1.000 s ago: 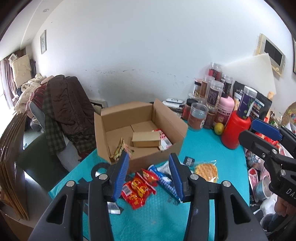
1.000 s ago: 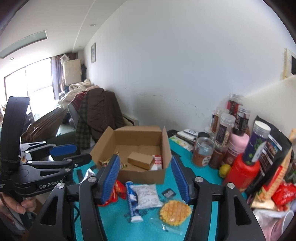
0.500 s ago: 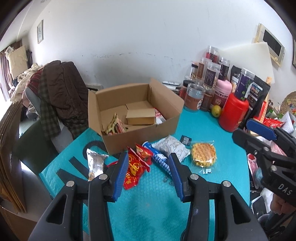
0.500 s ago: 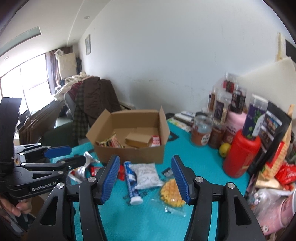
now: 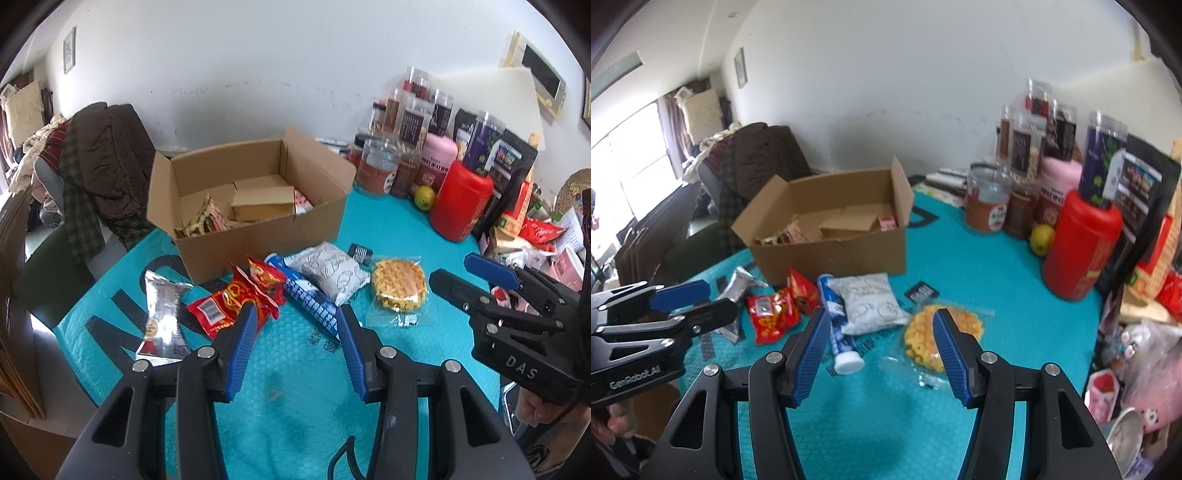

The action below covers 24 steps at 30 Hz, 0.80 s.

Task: Organize snacks
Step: 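Withdraw both tools from the box back toward the snack pile, then grasp the blue-white tube with the left tool while the right tool grasps the wrapped waffle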

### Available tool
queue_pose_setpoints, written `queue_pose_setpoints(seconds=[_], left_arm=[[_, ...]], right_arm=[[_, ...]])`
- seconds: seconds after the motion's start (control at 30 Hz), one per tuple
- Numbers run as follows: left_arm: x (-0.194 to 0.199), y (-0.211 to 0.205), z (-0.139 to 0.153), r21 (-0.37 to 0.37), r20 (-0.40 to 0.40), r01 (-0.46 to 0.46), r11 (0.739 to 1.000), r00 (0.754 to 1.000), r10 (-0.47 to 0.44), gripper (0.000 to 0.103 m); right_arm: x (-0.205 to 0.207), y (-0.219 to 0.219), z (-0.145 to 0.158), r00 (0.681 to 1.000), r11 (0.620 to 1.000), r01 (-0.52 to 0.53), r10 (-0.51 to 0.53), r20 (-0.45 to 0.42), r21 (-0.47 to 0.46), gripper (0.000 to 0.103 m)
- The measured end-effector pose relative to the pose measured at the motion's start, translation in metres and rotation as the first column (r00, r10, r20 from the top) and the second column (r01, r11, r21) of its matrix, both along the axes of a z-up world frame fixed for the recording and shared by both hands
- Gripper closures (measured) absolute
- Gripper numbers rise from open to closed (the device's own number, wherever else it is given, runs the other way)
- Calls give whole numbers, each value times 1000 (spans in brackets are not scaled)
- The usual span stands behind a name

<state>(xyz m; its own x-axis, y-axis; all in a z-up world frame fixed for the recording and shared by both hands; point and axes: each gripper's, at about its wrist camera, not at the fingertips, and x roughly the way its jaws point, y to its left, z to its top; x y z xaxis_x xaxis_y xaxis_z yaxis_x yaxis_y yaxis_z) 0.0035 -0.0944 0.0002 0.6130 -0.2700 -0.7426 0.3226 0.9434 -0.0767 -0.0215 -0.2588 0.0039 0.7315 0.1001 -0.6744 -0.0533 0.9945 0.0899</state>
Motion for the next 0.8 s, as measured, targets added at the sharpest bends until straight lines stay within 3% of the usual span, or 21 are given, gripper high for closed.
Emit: queue_pose_setpoints(seconds=[0.47, 0.8], left_arm=[[31, -29, -39, -6, -101, 18, 1000, 995, -18, 58], [54, -43, -64, 24, -143, 25, 999, 989, -22, 58]], right_arm=[[36, -26, -44, 989, 996, 90, -90, -116, -5, 41], [66, -38, -75, 970, 989, 147, -148, -194, -23, 8]])
